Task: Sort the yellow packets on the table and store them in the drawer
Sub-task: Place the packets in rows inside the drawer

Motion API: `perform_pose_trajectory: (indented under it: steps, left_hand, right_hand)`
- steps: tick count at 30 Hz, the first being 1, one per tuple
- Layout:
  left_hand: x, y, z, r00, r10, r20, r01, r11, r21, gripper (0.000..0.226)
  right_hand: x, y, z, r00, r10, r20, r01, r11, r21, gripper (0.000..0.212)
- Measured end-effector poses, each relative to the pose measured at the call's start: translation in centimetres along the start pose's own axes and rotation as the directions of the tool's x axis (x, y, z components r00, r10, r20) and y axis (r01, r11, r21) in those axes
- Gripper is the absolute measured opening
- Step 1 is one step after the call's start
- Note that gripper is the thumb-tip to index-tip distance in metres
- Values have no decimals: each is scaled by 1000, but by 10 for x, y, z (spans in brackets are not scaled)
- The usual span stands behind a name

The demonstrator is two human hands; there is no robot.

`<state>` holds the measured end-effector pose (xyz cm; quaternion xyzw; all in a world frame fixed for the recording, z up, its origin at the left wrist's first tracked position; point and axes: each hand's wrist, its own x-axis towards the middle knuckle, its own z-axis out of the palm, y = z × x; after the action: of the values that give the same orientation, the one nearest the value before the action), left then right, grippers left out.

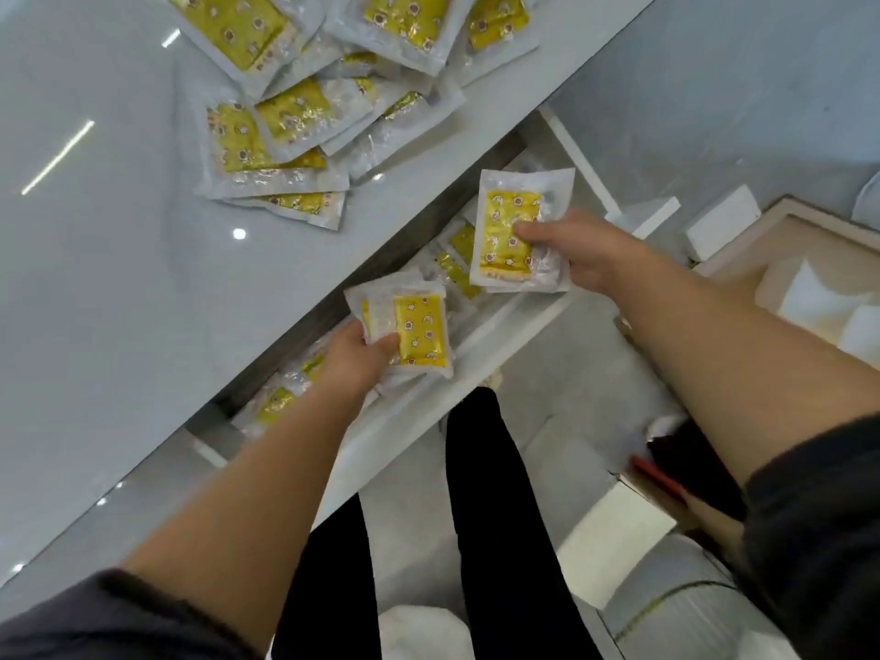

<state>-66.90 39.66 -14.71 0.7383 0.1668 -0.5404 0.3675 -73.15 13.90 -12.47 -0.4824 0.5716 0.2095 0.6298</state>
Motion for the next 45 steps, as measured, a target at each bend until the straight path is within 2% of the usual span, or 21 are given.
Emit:
perform_pose_trajectory:
  steps: [3,5,8,11,14,17,22,25,26,28,30,33,35,36,37,38,39,40,41,42,45]
  left_hand:
    - [26,-9,15,983,-85,-161,73,994,-81,38]
    - [39,-15,19,955,-147,-259,112,983,-146,56]
    - [55,-25,22,930,-202,-308,104,946,-306,69]
    - [68,-31,26,933,-190,-304,74,933,-353,68]
    - [73,-29,37,941,-169,-292,56,932,-359,49]
    - [73,-23,48,955,-146,-258,29,912,-409,7]
    - [82,-19,54,956,-157,-249,28,891,-454,21]
    - [87,-15,58,963,-133,-233,13,890,-455,57]
    - [88,-13,59,966,-116,-232,-3,889,-459,60]
    - [85,-7,63,970,-83,-228,-30,892,-451,48]
    - [82,-1,66,979,-57,-197,-32,907,-419,25]
    - [77,6,71,990,-8,-142,-49,919,-391,15]
    - [76,9,77,993,16,-117,-61,918,-392,18]
    - [74,11,80,994,26,-106,-66,917,-394,19]
    - [74,12,85,995,35,-97,-70,918,-390,21]
    - [72,15,90,995,46,-93,-79,921,-381,24]
    - [72,17,96,994,52,-95,-84,926,-369,27]
    - [71,21,102,993,61,-100,-94,927,-362,32]
    - [70,25,109,992,66,-108,-102,924,-368,35]
    - [70,28,114,990,63,-125,-106,919,-380,39]
    - [70,37,126,986,57,-157,-120,897,-426,41]
  right_hand:
    - [33,-8,-10,1000,18,24,-11,966,-257,25]
    - [56,-10,-7,999,-23,47,41,902,-430,32]
    - [77,-9,9,991,-103,86,133,681,-720,64]
    - [90,3,27,974,-144,176,225,514,-827,80]
    - [98,14,35,962,-162,218,265,386,-884,79]
    - [99,11,31,968,-127,215,248,396,-884,75]
    - [101,-4,10,987,-56,153,160,507,-847,54]
    - [105,-9,0,992,-73,108,130,484,-866,44]
    - [105,-9,-2,990,-99,100,134,446,-885,41]
    - [105,-9,-6,975,-187,118,175,326,-929,28]
    - [104,-7,-6,948,-278,155,224,234,-946,19]
    - [101,-2,-7,929,-336,153,225,185,-957,30]
    - [100,1,-10,872,-479,103,197,151,-969,39]
    - [98,1,-10,827,-558,67,216,205,-955,41]
    - [97,0,-10,817,-576,23,255,327,-910,41]
    - [95,-1,-9,857,-516,-7,295,501,-814,42]
    - [92,-3,-8,921,-390,13,296,677,-673,45]
    - [87,-4,-7,967,-244,73,243,799,-550,50]
    - [83,-3,-7,981,-136,139,188,842,-505,54]
    - [80,-3,-8,980,-79,183,164,842,-513,52]
    - [83,-1,-17,984,-99,149,170,784,-598,31]
